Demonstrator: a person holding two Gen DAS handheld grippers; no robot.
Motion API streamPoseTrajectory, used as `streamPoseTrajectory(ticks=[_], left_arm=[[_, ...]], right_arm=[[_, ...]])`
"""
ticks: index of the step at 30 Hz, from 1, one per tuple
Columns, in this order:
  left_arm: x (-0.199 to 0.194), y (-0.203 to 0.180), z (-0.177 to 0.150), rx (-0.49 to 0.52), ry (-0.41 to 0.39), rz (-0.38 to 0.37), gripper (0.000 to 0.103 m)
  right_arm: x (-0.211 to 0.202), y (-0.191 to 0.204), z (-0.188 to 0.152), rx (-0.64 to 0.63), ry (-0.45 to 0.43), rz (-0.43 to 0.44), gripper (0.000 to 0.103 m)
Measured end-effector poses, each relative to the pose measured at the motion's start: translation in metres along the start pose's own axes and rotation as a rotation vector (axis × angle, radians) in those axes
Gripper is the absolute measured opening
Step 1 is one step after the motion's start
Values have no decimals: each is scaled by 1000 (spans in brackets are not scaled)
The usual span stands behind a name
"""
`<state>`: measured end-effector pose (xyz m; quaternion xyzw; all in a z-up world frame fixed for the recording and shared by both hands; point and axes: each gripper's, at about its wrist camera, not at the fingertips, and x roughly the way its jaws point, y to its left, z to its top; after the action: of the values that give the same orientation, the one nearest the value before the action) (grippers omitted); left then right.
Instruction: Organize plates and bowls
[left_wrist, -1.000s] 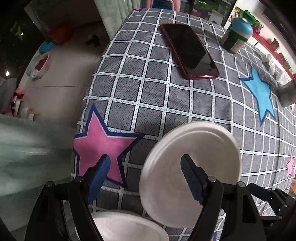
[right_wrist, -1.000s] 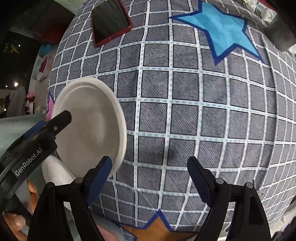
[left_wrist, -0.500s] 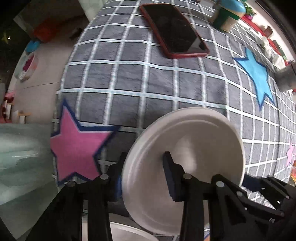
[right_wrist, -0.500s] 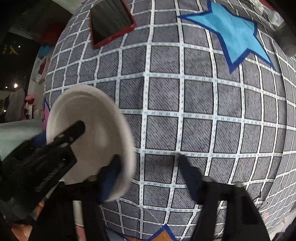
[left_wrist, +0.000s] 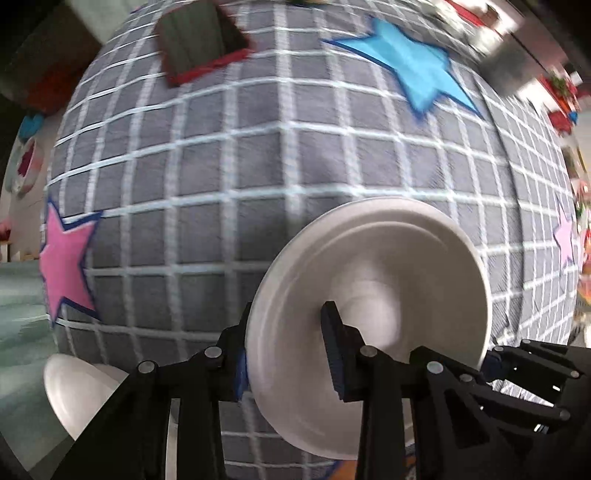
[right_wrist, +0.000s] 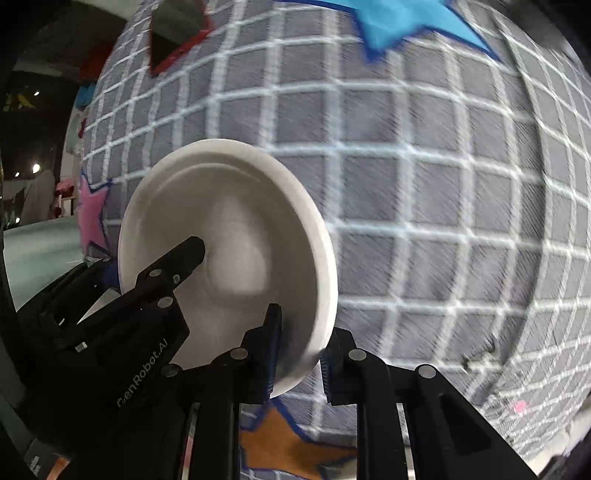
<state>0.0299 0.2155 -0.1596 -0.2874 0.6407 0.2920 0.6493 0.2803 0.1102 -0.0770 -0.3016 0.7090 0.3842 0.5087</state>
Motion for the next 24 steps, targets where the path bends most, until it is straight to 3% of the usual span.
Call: streamPoseTrajectory(ticks=[6,12,19,24], left_arm=[[6,-56,-16,69,25,1,37],[-7,-114,-29,89,5,10,37],[-48,-145,-16,98,-33,20,37],[-82,-196,-35,108,-50,20,37]], right_arm=[[-3,-42,-32,91,31,10,22],[-10,-59,-46,104,26,19,22],[-35,-72,-47,93,-8,34,22],[-51,-83,-63,84,-26,38,22]])
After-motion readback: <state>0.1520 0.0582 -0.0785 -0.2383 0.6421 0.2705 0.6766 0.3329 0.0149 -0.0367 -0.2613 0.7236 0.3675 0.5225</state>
